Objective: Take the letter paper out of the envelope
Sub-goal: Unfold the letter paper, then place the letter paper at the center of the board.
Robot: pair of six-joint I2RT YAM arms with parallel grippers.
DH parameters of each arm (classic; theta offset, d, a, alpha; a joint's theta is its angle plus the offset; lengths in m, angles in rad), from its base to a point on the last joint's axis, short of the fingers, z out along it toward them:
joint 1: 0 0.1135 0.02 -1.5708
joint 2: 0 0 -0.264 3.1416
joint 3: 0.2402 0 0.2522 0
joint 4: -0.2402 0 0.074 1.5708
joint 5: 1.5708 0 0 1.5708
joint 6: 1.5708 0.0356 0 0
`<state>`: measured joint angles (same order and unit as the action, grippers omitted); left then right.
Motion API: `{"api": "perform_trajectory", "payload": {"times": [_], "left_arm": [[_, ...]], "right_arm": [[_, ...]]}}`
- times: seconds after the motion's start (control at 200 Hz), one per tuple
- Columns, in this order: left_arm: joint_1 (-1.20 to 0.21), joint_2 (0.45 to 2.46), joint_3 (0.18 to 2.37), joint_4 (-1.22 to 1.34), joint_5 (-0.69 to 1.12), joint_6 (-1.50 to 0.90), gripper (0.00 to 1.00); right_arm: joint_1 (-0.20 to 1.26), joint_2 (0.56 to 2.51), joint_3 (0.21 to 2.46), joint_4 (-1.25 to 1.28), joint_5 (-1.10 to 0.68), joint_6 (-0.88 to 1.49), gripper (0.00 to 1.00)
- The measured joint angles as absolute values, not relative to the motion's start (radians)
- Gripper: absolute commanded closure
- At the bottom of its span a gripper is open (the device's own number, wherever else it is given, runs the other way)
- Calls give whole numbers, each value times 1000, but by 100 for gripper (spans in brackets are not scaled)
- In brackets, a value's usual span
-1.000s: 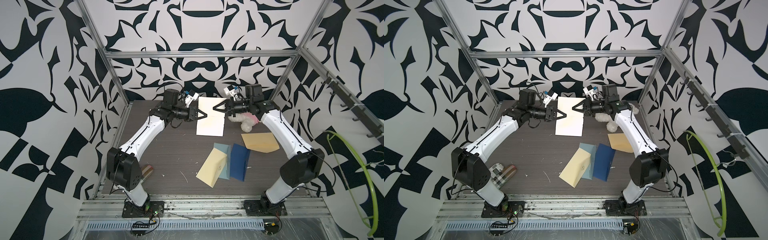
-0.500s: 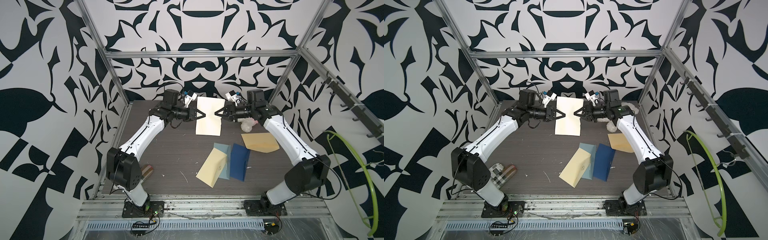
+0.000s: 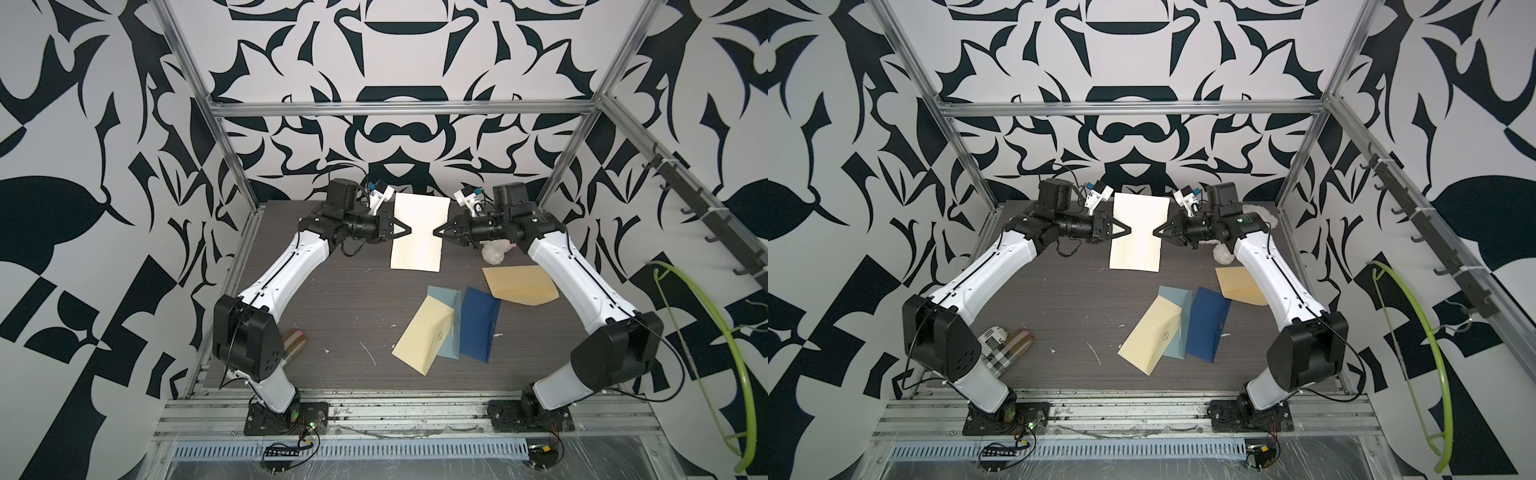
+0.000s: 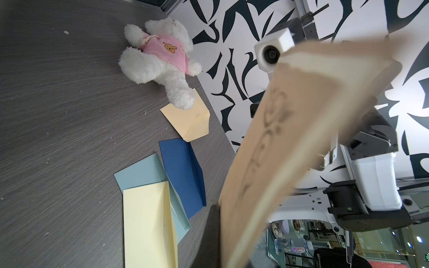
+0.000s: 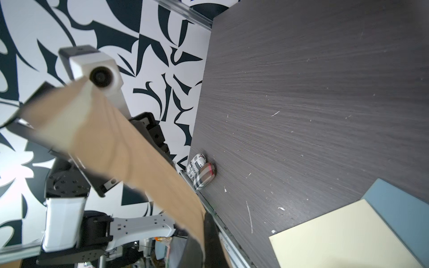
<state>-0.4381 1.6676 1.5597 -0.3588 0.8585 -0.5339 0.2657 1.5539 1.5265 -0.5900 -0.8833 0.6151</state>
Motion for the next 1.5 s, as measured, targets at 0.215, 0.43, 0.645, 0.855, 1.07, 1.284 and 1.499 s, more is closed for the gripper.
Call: {"api": "perform_trajectory", "payload": {"times": [0.215, 0.43, 0.645, 0.855, 1.07, 1.284, 1.499], "left_arm": [[-446, 1668, 1560, -365, 847, -542, 100], [-448, 1668, 1560, -376, 822, -550, 100], [-453, 1671, 1604, -469, 700, -531, 100], [-449, 1675, 1721, -727, 265, -490, 100], [-377, 1734, 1804, -1069, -221, -661, 100], [-262, 1842, 1856, -1388, -419, -1046, 100], [-139, 2042, 1985, -1553, -367, -1316, 100]], "right_arm": [[300, 1550, 1526, -604, -772, 613, 100], [316, 1518, 1526, -613, -691, 613, 100], [327, 1511, 1533, -677, -567, 593, 63], [327, 1473, 1537, -798, -293, 571, 61], [345, 1441, 1557, -846, -173, 551, 63], [402, 1455, 1557, -857, -147, 548, 65], [450, 1474, 1552, -855, -147, 550, 67]]}}
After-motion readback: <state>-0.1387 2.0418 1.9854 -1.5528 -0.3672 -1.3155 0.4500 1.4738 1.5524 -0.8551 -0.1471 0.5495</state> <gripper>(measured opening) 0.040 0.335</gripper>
